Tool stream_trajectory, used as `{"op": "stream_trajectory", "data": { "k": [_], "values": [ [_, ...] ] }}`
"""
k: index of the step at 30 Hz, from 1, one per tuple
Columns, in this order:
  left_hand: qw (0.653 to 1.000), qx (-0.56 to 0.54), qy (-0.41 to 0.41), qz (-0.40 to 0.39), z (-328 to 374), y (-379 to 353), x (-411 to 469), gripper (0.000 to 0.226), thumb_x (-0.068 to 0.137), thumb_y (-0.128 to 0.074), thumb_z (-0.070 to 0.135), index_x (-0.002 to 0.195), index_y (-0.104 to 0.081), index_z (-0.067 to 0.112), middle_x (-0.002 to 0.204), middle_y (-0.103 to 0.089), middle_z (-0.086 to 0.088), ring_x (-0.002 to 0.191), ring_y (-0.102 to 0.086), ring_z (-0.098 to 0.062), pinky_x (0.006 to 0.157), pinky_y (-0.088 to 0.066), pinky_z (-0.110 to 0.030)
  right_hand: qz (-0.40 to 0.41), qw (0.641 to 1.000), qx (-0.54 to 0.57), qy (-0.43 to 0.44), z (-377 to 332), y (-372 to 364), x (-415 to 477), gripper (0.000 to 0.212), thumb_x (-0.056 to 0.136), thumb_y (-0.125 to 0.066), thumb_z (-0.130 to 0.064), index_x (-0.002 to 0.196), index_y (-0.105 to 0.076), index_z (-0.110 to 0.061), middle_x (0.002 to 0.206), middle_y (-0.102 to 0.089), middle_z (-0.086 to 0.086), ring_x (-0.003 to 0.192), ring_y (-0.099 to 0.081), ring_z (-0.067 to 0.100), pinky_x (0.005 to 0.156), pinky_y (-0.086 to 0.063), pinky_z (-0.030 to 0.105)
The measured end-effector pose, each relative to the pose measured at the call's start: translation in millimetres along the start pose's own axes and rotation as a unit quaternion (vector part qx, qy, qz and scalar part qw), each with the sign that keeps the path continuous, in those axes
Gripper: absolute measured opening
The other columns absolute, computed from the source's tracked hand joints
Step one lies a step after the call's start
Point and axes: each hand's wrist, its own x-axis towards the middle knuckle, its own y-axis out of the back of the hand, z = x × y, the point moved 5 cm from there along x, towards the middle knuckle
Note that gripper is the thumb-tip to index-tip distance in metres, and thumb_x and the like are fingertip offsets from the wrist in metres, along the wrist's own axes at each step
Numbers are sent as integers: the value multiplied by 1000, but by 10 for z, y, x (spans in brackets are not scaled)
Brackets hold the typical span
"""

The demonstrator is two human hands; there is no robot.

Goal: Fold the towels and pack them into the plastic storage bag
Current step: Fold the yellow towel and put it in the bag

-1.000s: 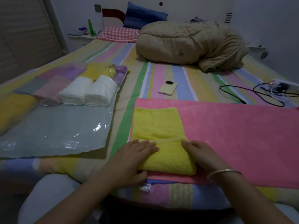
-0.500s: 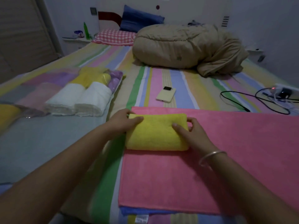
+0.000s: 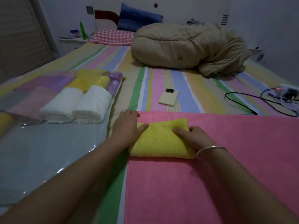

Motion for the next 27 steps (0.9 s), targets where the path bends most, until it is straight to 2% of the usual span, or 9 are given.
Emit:
{"op": "stream_trajectory", "data": {
  "k": [3, 5, 8, 11, 14, 16, 19, 23, 27],
  "values": [
    [969, -148, -70, -186, 154, 269, -17, 86, 71, -69, 61, 142, -38, 25, 139, -50, 5, 124, -48, -16, 102, -41, -31, -44, 984, 144, 91, -210, 76, -314, 41, 79, -75, -21, 114, -57, -8, 109, -65, 11, 85, -60, 13, 65, -48, 24],
    [937, -186, -97, -280, 283, 536, -127, 98, 63, -76, 57, 146, -30, 32, 136, -49, 16, 125, -47, -7, 104, -38, -25, -86, 970, 166, 152, -364, 130, -561, 41, 77, -75, -13, 114, -58, -10, 107, -67, 10, 92, -65, 17, 74, -54, 26],
    [915, -211, -118, -323, 281, 932, -411, 75, 65, -79, 49, 132, -49, 33, 126, -56, 19, 116, -52, 3, 100, -41, -22, -167, 953, 146, 205, -629, 197, -913, 44, 72, -79, -18, 111, -61, -18, 101, -71, 2, 93, -68, 14, 73, -54, 25],
    [903, -276, -115, -310, 78, 1212, -857, 40, 70, -81, 44, 102, -64, 27, 108, -65, 16, 105, -58, 2, 92, -45, -21, -255, 932, 124, 225, -867, 145, -1204, 45, 65, -81, -21, 107, -64, -24, 98, -73, -3, 88, -69, 10, 69, -54, 21],
    [856, -435, -50, -275, -121, 1367, -1362, 48, 66, -79, 40, 100, -57, 15, 96, -67, 8, 96, -63, -9, 82, -50, -24, -318, 911, 102, 242, -1087, -74, -1378, 38, 66, -79, -16, 101, -66, -22, 93, -74, -5, 86, -70, 10, 68, -53, 20],
    [835, -483, -6, -264, -230, 1415, -1675, 66, 62, -80, 41, 117, -50, 19, 105, -68, 6, 100, -65, -10, 80, -53, -26, -354, 896, 70, 258, -1253, -294, -1486, 34, 66, -78, -20, 99, -69, -26, 99, -74, -3, 93, -69, 14, 75, -53, 24],
    [851, -480, 19, -210, -451, 1518, -2015, 92, 60, -81, 54, 136, -31, 43, 124, -62, 6, 108, -63, -8, 88, -54, -30, -401, 876, 26, 268, -1512, -653, -1632, 29, 67, -74, -26, 96, -71, -32, 104, -73, -3, 98, -68, 16, 84, -54, 31],
    [859, -499, 50, -102, -885, 1766, -2375, 79, 83, -63, 26, 145, -16, 40, 121, -65, 3, 109, -64, -12, 91, -54, -36, -402, 874, -28, 270, -1795, -1165, -1679, 39, 73, -79, -27, 110, -67, -28, 109, -71, -2, 102, -67, 19, 95, -51, 42],
    [897, -437, 28, -65, -1242, 1957, -2704, 63, 98, -46, 23, 144, -13, 52, 131, -57, 3, 113, -61, -16, 91, -52, -35, -417, 871, -18, 259, -1922, -1734, -1777, 44, 72, -75, -41, 111, -68, -23, 111, -71, 0, 103, -67, 19, 96, -51, 41]
  ]
}}
